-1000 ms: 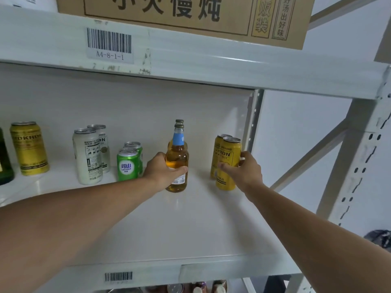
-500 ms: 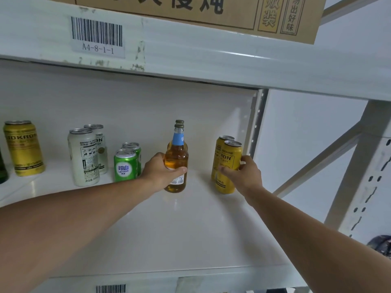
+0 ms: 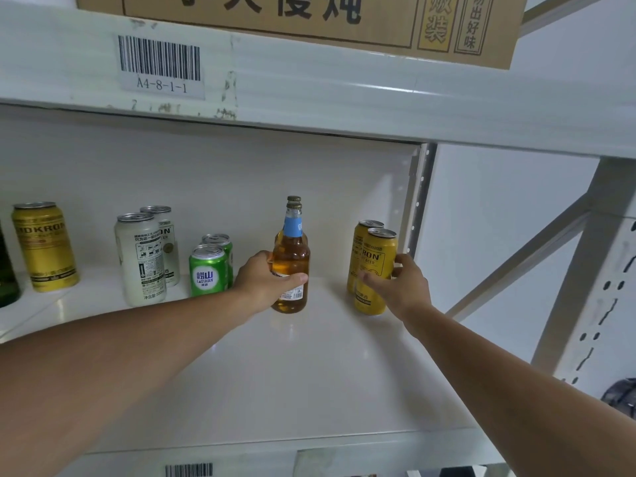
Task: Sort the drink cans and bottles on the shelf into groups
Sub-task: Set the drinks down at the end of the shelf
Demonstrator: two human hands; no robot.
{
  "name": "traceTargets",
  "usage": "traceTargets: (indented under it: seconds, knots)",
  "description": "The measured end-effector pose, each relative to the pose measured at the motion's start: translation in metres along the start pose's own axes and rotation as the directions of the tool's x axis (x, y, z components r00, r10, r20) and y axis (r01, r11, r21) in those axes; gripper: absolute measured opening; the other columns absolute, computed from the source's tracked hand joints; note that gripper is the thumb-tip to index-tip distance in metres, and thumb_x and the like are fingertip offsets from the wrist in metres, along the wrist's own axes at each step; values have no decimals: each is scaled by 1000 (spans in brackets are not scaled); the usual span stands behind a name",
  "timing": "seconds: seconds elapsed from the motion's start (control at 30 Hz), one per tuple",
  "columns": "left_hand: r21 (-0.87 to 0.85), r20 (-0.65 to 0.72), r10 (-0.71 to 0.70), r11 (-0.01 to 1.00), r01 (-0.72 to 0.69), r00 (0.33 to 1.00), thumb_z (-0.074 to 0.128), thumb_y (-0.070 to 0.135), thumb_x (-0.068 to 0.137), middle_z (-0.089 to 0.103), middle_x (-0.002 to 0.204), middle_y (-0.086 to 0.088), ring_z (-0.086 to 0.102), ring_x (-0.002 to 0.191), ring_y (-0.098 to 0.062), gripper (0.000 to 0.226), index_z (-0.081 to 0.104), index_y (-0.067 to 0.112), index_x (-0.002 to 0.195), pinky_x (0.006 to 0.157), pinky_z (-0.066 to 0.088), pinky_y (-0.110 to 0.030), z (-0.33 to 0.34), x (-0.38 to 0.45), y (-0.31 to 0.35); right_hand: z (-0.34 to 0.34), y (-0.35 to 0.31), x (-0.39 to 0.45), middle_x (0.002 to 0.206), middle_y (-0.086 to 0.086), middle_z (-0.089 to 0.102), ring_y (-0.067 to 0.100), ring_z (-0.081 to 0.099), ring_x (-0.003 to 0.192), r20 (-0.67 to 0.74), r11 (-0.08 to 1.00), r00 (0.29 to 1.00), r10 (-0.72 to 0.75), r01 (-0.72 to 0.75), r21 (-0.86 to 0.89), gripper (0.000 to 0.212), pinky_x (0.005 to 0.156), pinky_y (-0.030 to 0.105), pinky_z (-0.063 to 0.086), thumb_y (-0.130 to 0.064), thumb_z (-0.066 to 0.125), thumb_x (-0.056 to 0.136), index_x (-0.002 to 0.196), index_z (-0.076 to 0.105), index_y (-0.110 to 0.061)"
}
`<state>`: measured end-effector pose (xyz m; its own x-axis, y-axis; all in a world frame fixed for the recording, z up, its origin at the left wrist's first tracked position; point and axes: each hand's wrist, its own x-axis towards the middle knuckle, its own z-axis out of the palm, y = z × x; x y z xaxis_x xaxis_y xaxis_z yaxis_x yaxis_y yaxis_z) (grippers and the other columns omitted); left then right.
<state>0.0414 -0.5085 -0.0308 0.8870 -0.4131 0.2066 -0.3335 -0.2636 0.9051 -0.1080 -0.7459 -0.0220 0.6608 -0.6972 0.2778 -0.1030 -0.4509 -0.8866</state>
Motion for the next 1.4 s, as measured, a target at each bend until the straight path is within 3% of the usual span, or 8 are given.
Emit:
traceTargets:
  seconds: [0.27, 0.43, 0.57, 0.7, 0.87, 0.97, 1.23, 1.4]
  knots:
    - [35, 17, 5, 999, -6, 1000, 93, 67, 49, 81, 107, 6, 77, 105, -19, 76, 71, 28, 111, 101, 61, -49, -3, -5, 3, -1, 0, -5, 133, 1, 69, 20, 65, 109, 7, 1000, 1000, -21, 21, 21, 80, 86, 37, 54, -47, 90, 83, 149, 51, -25]
    - [125, 35, -23, 992, 18, 999, 91, 71, 59, 68, 141, 0, 68, 126, -22, 124, 40, 18, 158, 108, 56, -45, -10, -18, 15, -5, 2, -12, 145, 5, 63, 25, 63, 125, 25, 995, 1000, -4, 6, -95, 89, 97, 44, 58, -54, 85, 84, 157, 44, -25]
    - [363, 65, 11, 931, -34, 998, 76, 53, 96, 60, 148, -11, 61, 131, -29, 87, 35, 8, 157, 99, 51, -36, -15, -36, 25, -10, -1, -22, 149, 7, 59, 28, 63, 125, 9, 965, 1000, 21, -18, -261, 87, 95, 47, 60, -62, 76, 89, 157, 43, -21]
    - [486, 122, 57, 867, -110, 991, 67, 54, 100, 58, 149, -12, 61, 130, -29, 74, 38, 10, 152, 97, 50, -34, -24, -49, 23, -13, -6, -37, 143, 4, 63, 19, 58, 105, 22, 913, 1000, -9, 17, -407, 77, 80, 36, 50, -64, 69, 93, 153, 47, -20]
    - [594, 194, 136, 772, -227, 971, 57, 62, 100, 66, 131, -5, 66, 114, -28, 55, 57, 19, 134, 97, 56, -43, -35, -67, 20, -15, -15, -61, 136, 2, 66, 24, 65, 115, -9, 808, 1000, -25, 15, -589, 67, 88, 41, 56, -67, 59, 93, 144, 56, -22]
    - [604, 258, 178, 737, -302, 950, 56, 57, 103, 74, 122, -1, 69, 108, -26, 42, 69, 23, 124, 96, 57, -41, -43, -82, 24, -16, -20, -78, 135, 1, 69, 25, 65, 118, 75, 753, 995, -72, 104, -650, 65, 90, 41, 57, -70, 55, 94, 144, 59, -28]
    - [724, 240, 138, 634, -272, 961, 52, 69, 100, 73, 130, 7, 69, 109, -18, 39, 67, 46, 128, 95, 60, -39, -63, -141, 47, -29, -38, -111, 137, 3, 68, 28, 66, 116, 263, 710, 955, -138, 280, -647, 61, 93, 41, 56, -69, 52, 96, 144, 61, -33]
    - [830, 135, 15, 544, -122, 991, 46, 76, 100, 53, 161, -5, 53, 143, -30, 73, 52, 31, 157, 113, 49, -44, -63, -183, 58, -33, -40, -135, 143, 1, 66, 27, 63, 125, 391, 702, 902, -185, 400, -590, 61, 98, 41, 53, -68, 52, 98, 147, 59, -32]
